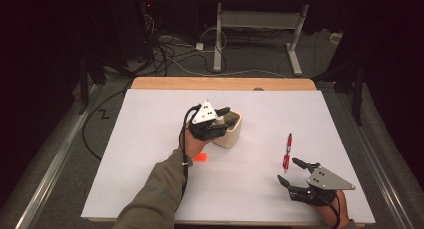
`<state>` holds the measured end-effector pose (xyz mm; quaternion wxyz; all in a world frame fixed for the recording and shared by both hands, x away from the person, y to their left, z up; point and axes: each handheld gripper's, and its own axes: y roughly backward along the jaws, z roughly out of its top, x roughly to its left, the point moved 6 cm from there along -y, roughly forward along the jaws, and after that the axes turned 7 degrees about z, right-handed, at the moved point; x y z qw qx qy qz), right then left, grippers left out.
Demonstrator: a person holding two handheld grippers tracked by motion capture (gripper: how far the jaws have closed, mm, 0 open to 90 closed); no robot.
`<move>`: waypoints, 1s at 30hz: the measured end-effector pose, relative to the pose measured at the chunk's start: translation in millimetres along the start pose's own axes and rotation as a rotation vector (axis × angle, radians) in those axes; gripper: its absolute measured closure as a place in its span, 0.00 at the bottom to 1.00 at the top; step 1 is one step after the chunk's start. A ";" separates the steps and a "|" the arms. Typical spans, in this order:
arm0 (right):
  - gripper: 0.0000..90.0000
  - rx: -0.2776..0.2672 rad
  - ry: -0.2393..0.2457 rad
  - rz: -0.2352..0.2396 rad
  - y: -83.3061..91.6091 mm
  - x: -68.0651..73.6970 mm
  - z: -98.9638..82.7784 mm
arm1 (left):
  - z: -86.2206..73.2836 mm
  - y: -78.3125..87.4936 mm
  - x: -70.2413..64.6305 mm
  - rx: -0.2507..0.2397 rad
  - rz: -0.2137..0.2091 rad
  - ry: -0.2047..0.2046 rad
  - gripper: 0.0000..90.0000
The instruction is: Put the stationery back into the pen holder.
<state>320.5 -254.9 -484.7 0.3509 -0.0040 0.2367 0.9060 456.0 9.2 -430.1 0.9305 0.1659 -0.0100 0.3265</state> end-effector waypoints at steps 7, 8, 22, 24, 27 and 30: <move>0.31 0.000 0.002 -0.003 0.0 0.2 0.1 | 4.5 10.2 1.1 0.006 0.016 -0.045 0.52; 0.31 -0.001 -0.001 -0.007 0.3 0.0 0.1 | 4.9 11.4 1.0 0.007 0.018 -0.053 0.52; 0.31 0.005 0.006 -0.005 -1.0 1.1 -0.4 | -2.4 38.1 0.1 0.153 0.019 -0.218 0.35; 0.31 0.006 0.008 -0.006 -1.2 1.0 -0.4 | -6.2 42.1 0.7 0.182 0.017 -0.231 0.35; 0.31 0.006 0.005 -0.004 -1.1 1.3 -0.6 | -11.6 48.4 1.6 0.217 0.000 -0.231 0.34; 0.31 0.011 0.003 -0.002 -1.8 1.9 -1.3 | -20.7 52.1 2.6 0.298 -0.003 -0.264 0.34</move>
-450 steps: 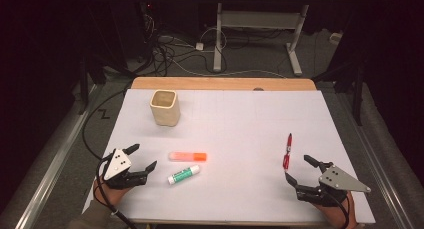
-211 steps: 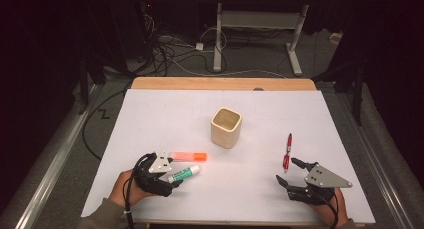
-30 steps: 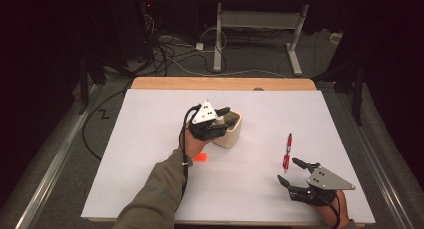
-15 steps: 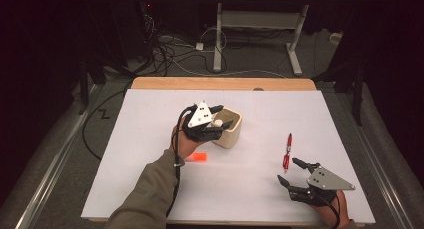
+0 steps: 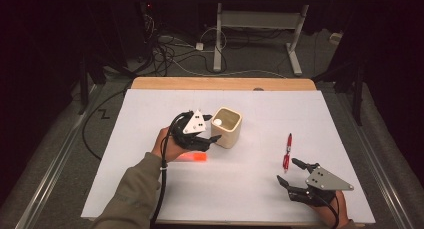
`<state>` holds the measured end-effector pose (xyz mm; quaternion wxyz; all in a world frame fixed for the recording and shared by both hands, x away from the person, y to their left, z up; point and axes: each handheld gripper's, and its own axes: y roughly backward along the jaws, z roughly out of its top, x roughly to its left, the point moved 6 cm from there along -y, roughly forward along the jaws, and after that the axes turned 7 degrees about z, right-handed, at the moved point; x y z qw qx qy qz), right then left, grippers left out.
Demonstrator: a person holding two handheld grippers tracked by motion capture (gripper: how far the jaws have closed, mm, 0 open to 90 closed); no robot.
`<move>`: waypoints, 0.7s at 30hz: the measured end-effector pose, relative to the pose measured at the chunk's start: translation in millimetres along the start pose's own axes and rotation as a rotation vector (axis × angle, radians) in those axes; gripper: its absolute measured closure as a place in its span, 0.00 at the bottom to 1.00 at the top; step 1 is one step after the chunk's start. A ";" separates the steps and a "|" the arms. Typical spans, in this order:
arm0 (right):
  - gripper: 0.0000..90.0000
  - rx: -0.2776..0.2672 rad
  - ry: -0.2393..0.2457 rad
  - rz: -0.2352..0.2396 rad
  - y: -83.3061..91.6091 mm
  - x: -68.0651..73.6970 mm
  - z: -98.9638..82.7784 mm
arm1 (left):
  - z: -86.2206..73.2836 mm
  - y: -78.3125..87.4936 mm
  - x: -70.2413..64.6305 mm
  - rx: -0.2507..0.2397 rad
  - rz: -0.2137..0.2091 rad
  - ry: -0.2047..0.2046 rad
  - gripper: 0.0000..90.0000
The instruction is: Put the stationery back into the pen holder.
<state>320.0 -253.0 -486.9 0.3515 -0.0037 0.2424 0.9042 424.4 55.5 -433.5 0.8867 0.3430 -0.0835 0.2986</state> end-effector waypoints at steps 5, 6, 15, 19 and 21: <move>0.31 0.001 -0.001 0.003 -0.2 0.2 -0.4 | -18.0 1.1 -0.4 0.118 -0.042 -0.035 0.33; 0.31 0.001 -0.002 0.004 -0.4 0.2 -0.5 | -21.4 1.1 -0.4 0.141 -0.058 -0.034 0.33; 0.31 0.013 -0.007 0.009 -2.2 1.7 -2.1 | -47.8 -4.2 -7.3 0.370 -0.205 -0.085 0.38; 0.31 0.015 -0.005 0.013 -2.7 2.1 -2.4 | -55.6 -9.7 -8.2 0.470 -0.239 -0.133 0.39; 0.31 0.015 -0.008 0.013 -2.7 1.9 -2.6 | -57.5 -13.2 -8.1 0.498 -0.270 -0.147 0.40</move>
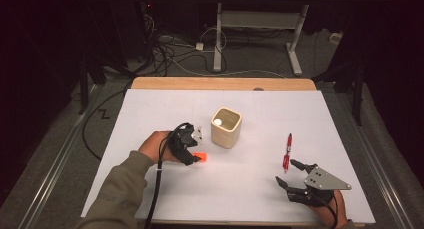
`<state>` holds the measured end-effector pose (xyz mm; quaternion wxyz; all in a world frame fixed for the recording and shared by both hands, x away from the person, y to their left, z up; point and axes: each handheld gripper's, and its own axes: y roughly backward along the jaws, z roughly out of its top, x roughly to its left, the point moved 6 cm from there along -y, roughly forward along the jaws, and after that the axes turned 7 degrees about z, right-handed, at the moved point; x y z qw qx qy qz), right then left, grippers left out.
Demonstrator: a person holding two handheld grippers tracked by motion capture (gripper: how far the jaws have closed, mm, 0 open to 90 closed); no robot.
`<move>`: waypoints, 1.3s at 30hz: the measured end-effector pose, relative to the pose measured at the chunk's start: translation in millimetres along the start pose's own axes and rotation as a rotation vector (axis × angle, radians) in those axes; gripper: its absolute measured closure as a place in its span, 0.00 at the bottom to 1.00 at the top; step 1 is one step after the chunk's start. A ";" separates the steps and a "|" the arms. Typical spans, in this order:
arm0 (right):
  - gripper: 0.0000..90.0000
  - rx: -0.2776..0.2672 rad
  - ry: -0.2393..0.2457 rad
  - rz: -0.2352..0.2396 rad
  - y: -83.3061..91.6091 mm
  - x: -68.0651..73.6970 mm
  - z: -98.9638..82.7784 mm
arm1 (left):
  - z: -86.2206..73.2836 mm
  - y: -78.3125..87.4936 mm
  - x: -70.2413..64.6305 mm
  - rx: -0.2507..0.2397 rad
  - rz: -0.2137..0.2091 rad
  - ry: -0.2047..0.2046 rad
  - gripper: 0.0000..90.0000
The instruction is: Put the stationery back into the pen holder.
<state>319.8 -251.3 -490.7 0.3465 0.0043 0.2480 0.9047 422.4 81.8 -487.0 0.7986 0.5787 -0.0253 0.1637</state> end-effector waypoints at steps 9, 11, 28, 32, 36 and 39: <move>0.32 0.008 0.001 0.009 -0.7 -0.1 -1.4 | 1.4 -17.1 1.7 0.114 -0.079 -0.063 0.52; 0.32 0.010 -0.004 0.010 -0.8 -0.1 -1.8 | 1.9 -17.4 0.9 0.116 -0.100 -0.072 0.62; 0.32 0.018 0.008 0.014 -1.6 1.0 -1.9 | 0.4 -14.7 -3.5 0.088 -0.080 -0.082 0.72; 0.32 0.010 0.006 0.006 -0.4 -0.1 -1.1 | 0.2 -7.1 -3.4 0.024 -0.043 -0.053 0.72; 0.32 0.005 0.003 0.000 0.5 -1.0 -0.7 | 0.0 4.7 -2.0 -0.059 0.025 -0.004 0.72; 0.32 0.001 0.004 -0.003 1.1 -1.1 0.0 | 0.1 14.2 -2.0 -0.131 0.079 0.037 0.72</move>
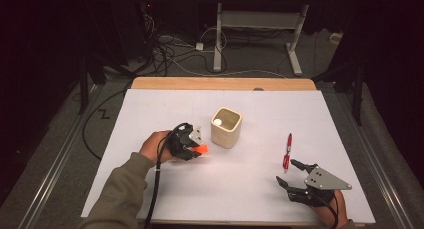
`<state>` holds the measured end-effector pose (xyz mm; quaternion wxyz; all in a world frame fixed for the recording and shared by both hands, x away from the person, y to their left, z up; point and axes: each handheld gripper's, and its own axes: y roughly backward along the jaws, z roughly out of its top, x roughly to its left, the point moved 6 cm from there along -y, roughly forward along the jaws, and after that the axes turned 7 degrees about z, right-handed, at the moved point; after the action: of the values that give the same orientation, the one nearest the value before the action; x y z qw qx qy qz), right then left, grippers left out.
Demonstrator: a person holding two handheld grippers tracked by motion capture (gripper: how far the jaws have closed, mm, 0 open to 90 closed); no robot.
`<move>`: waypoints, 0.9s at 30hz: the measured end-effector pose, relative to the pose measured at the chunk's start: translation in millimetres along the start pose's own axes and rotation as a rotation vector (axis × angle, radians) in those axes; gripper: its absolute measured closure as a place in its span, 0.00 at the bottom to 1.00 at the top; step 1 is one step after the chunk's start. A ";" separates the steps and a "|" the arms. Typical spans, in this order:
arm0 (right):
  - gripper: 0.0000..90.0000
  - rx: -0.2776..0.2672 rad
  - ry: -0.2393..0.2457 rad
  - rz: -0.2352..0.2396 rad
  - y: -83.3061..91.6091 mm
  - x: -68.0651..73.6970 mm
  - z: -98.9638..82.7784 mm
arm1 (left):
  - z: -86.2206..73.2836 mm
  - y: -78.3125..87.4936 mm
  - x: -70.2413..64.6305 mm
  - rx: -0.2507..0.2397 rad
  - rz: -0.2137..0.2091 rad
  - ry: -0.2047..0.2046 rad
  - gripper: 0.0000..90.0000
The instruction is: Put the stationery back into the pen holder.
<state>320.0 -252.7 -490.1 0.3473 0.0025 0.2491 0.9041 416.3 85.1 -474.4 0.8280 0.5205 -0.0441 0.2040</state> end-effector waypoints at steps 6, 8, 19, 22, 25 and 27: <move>0.32 -0.006 -0.003 -0.009 1.3 -0.6 1.1 | -0.3 18.4 1.0 -0.162 0.102 0.083 0.72; 0.32 -0.010 0.001 -0.011 1.7 -0.7 1.6 | -0.8 25.4 2.4 -0.227 0.138 0.116 0.72; 0.32 -0.027 0.000 -0.021 4.0 -1.6 3.5 | -5.3 60.9 7.4 -0.548 0.275 0.288 0.72; 0.32 -0.036 0.001 -0.026 5.0 -2.4 4.5 | -7.1 67.0 8.6 -0.606 0.288 0.326 0.72; 0.32 -0.036 -0.005 -0.030 5.0 -2.9 4.3 | -8.0 70.3 10.9 -0.656 0.302 0.362 0.72; 0.32 -0.035 -0.003 -0.031 5.0 -2.8 4.2 | -8.2 72.2 12.6 -0.689 0.309 0.385 0.72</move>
<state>319.8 -255.7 -483.6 0.3616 -0.0061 0.2325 0.9029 398.9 123.1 -413.5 0.9063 0.1529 -0.0320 0.3927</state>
